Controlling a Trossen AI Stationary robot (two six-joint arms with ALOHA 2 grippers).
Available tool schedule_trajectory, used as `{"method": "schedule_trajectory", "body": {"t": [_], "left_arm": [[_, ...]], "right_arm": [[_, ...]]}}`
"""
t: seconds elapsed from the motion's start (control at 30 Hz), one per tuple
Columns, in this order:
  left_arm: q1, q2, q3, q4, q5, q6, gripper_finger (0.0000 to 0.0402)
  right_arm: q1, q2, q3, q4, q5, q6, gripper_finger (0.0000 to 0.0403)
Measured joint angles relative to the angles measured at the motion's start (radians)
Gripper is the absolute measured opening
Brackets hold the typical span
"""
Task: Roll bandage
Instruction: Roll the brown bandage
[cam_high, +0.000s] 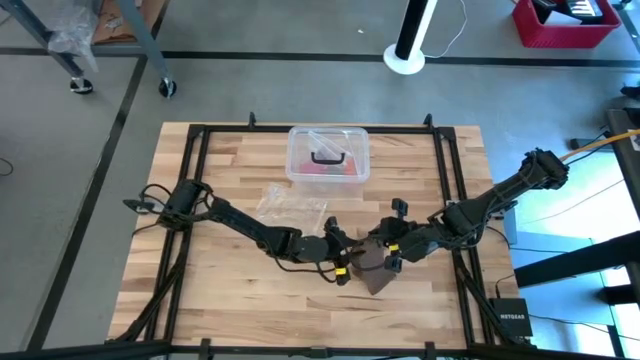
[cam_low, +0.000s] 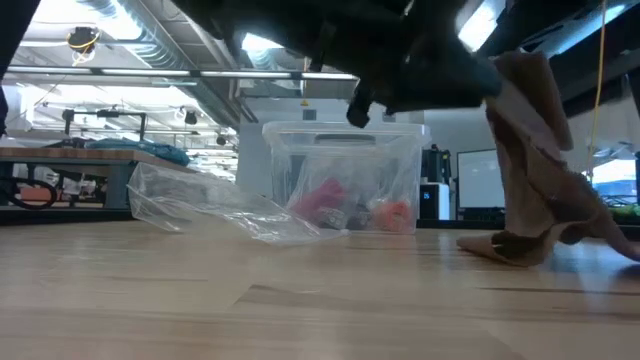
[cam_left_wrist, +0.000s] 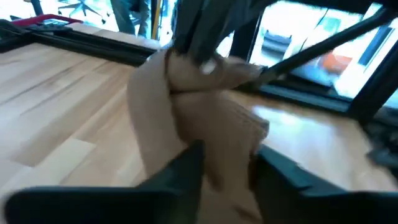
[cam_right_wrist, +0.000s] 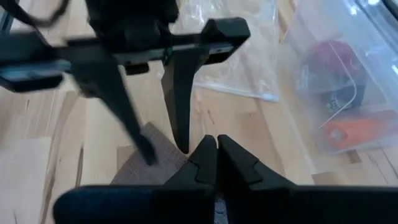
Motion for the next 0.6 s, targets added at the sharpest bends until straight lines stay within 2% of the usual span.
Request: {"method": "schedule_trajectory", "body": {"t": [0.07,0.13,0.33,0.47,0.6], "left_arm": [[0.002,0.0,0.0,-0.09,0.003,0.016,0.0029],[0.001,0.001,0.0,-0.202,0.004,0.019,0.0011],[-0.005,0.0,0.0,-0.574,0.007,-0.039,0.0007],[-0.01,-0.008,0.0,-0.712,0.021,-0.075,0.0005],[0.001,-0.043,0.002,-0.796,0.058,-0.104,0.0046]], "right_arm": [[0.001,0.0,0.0,0.0,0.004,-0.001,0.0006],[0.002,0.0,0.0,0.0,0.004,-0.004,0.0004],[-0.004,-0.022,0.001,0.003,-0.006,-0.075,0.0007],[-0.052,-0.045,0.014,0.012,-0.056,-0.152,0.0004],[-0.131,-0.06,0.016,0.028,-0.129,-0.253,0.0007]]}}
